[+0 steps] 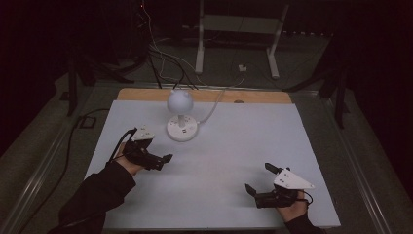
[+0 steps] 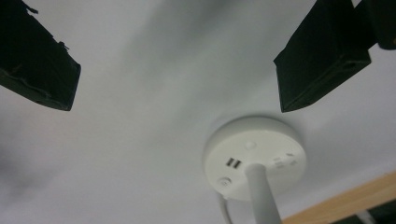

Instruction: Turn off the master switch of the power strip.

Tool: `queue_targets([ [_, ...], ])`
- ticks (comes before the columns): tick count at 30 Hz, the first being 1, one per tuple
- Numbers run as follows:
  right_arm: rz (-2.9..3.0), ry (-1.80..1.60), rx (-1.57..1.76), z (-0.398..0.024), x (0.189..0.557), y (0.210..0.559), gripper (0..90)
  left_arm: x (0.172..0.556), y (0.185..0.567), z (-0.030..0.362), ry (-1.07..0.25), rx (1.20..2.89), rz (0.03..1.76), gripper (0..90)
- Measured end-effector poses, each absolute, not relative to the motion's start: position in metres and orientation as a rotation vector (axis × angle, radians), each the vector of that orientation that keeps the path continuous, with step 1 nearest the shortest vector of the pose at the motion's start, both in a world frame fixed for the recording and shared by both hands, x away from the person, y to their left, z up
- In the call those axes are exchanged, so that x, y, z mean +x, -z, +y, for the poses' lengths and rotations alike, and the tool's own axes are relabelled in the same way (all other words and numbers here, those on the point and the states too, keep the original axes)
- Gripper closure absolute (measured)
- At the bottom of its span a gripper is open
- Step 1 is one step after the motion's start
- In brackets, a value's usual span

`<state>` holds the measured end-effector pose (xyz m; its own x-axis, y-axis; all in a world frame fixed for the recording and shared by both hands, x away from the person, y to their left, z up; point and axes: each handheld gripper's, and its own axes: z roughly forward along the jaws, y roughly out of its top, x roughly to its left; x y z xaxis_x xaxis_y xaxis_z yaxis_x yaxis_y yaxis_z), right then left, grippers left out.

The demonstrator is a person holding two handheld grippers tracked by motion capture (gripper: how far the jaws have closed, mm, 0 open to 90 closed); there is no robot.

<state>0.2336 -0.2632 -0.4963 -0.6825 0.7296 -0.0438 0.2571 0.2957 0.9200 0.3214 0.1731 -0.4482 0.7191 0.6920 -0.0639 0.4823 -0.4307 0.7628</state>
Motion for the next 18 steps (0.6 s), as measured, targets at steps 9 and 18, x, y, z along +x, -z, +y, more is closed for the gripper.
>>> queue_targets([
  [9,2.112,-1.367,0.875,-0.262,0.234,0.497,0.3,0.302,0.473,0.178,-0.282,2.154,0.855,0.5],
  [18,2.114,-1.367,0.875,-0.262,0.233,0.497,0.3,0.282,0.493,0.180,-0.248,2.201,0.824,0.5],
])
